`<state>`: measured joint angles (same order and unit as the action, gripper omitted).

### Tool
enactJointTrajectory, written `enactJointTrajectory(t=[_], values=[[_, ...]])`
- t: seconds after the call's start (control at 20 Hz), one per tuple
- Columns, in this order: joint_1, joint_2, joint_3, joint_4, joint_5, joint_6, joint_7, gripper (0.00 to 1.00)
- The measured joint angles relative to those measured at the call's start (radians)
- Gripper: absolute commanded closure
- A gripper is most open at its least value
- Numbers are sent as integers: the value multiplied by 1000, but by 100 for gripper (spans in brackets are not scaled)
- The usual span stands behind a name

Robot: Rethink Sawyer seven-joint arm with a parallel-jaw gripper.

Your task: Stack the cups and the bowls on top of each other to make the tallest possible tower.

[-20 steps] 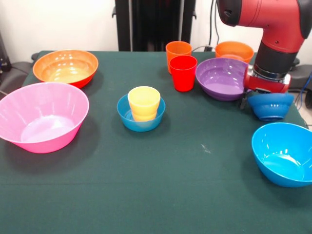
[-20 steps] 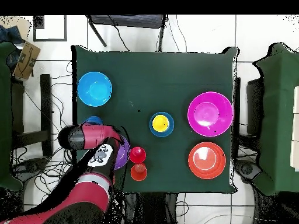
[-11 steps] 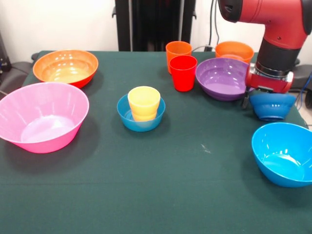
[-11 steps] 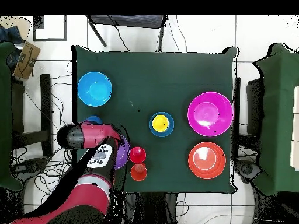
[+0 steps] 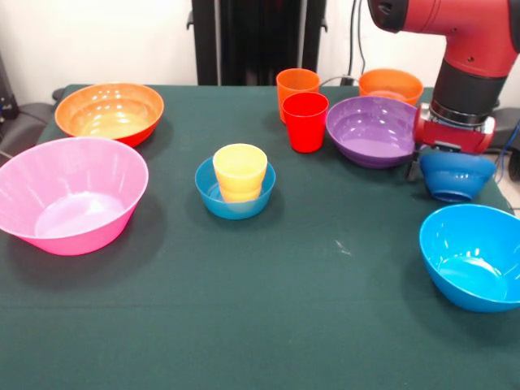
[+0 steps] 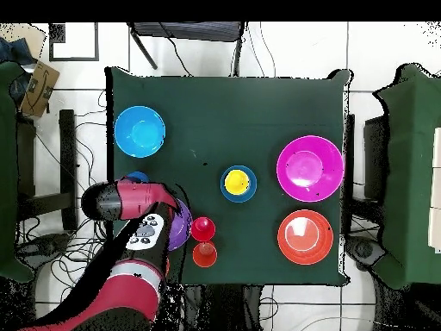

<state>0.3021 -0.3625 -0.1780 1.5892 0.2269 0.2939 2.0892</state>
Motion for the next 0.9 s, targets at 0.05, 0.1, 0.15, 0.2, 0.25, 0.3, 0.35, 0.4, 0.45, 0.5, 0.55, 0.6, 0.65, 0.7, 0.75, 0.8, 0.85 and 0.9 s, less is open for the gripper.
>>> enactJointTrajectory(t=[0.05,0.1,0.15,0.2,0.25,0.3,0.35,0.4,0.45,0.5,0.55,0.6,0.65,0.7,0.75,0.8,0.85,0.9], values=[[2,0,-1,0,0,-3,0,0],[5,0,-4,0,1,-7,0,0],[6,0,-5,0,1,-7,0,0],[9,-1,-8,0,3,-7,0,0],[11,-1,-10,0,3,-7,0,0],[15,-3,-15,0,3,-7,0,0],[16,-5,-17,0,3,-7,0,0],[18,-8,-19,0,3,-7,0,0],[20,-20,-24,1,3,-7,0,0],[21,-28,-27,1,3,-7,0,0],[21,-35,-29,1,3,-6,0,0],[21,-42,-32,1,3,-5,0,0],[21,-47,-34,1,3,-3,0,0],[21,-55,-36,1,3,0,0,0],[21,-65,-40,2,3,5,0,0],[20,-76,-44,2,3,12,0,0],[20,-87,-48,2,3,18,0,0],[20,-98,-52,2,3,24,0,0]])
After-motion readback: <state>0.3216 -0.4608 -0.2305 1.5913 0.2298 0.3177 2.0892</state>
